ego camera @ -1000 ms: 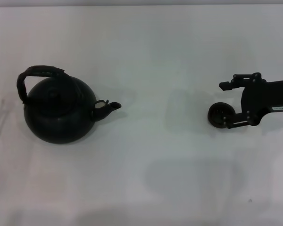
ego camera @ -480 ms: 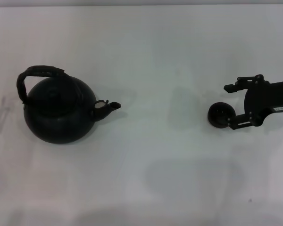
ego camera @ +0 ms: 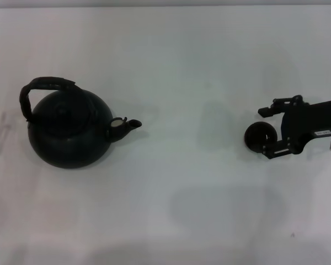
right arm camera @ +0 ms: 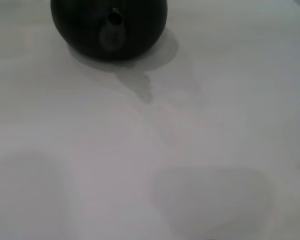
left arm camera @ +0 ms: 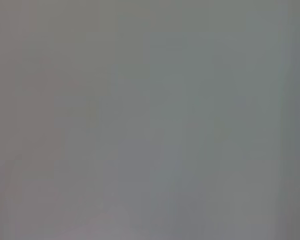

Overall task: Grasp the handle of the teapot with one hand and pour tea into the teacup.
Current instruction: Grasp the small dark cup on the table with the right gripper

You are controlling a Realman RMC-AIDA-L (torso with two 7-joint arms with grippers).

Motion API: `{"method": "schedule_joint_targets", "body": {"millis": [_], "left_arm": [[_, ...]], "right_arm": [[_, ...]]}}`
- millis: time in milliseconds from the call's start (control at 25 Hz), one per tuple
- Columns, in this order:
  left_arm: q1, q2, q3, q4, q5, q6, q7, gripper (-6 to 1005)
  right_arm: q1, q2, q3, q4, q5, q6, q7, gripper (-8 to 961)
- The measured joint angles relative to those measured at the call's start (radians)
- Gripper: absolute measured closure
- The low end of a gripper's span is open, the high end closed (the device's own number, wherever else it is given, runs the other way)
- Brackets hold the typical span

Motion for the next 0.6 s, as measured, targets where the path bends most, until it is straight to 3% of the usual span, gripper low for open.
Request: {"method": "schedule_joint_targets", "body": {"millis": [600], "left_arm": [[0.0,0.0,0.0,-0.001,0.0,-0.001,0.0,128]], "right_arm": [[0.021,0.0,0.023,0.037,0.02,0.019,-0.01,86]]}}
